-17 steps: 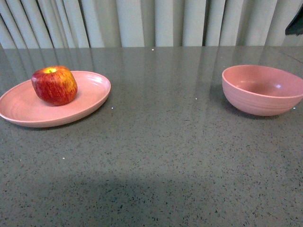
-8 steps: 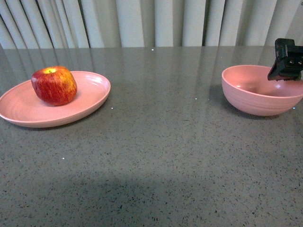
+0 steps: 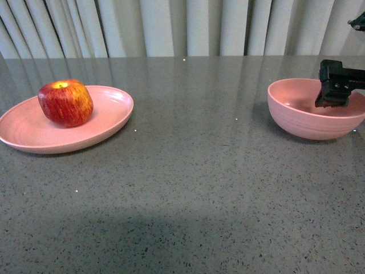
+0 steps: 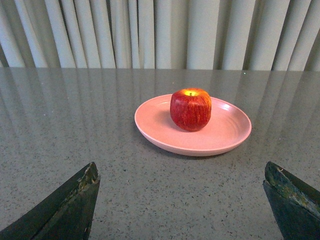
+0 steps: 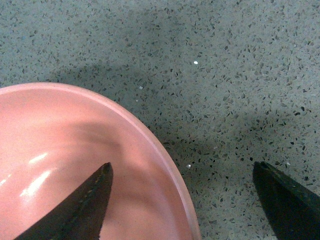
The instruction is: Move apple from plate to bowl
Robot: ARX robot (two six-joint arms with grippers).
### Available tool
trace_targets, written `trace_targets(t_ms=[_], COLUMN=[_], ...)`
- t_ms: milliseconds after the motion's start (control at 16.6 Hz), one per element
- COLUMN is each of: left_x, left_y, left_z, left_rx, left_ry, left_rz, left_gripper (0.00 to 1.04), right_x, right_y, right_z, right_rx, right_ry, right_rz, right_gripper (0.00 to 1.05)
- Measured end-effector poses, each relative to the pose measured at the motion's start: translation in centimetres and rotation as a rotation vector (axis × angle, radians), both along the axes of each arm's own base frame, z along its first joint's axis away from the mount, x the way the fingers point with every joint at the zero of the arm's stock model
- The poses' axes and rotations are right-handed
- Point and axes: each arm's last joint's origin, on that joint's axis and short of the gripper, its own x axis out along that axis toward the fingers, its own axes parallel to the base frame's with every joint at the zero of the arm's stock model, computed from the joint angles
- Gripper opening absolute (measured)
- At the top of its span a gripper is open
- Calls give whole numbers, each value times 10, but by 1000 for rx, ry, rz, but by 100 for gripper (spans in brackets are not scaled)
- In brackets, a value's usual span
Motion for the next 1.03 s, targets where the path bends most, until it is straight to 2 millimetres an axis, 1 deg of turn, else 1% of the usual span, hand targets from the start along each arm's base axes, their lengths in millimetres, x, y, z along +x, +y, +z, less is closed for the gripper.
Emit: trace_targets(t_ms=[60, 121, 181, 363, 423, 483, 665, 725, 846, 906, 967, 1027], left_x=[0, 0, 0, 0, 0, 0, 0, 0, 0, 0, 0, 0], left_y=[0, 0, 0, 0, 0, 0, 0, 0, 0, 0, 0, 0], left_z=[0, 0, 0, 0, 0, 0, 0, 0, 0, 0, 0, 0], left_rx=[0, 0, 0, 0, 0, 0, 0, 0, 0, 0, 0, 0], left_ry=[0, 0, 0, 0, 0, 0, 0, 0, 0, 0, 0, 0], left_rz=[0, 0, 0, 0, 0, 0, 0, 0, 0, 0, 0, 0], left_gripper=[98, 98, 98, 98, 98, 98, 98, 98, 98, 98, 98, 98], right_x=[0, 1, 1, 2, 2, 2, 1, 1, 0, -1, -2, -4], right_y=[2, 2, 2, 5, 5, 6, 8, 8, 10, 14, 21, 40], right_z=[-1, -2, -3, -1, 1, 5, 10, 15, 33, 47, 56, 64], right_rx=[0, 0, 0, 3, 15, 22, 58, 73, 132, 168, 185, 201], right_ry=[6, 9, 11, 9, 4, -5, 5, -6, -40, -73, -96, -112], right_rz=[1, 1, 1, 5, 4, 8, 19, 23, 39, 52, 64, 105], right_gripper=[74, 58, 47, 17, 9, 4, 4, 4, 4, 4, 4, 4])
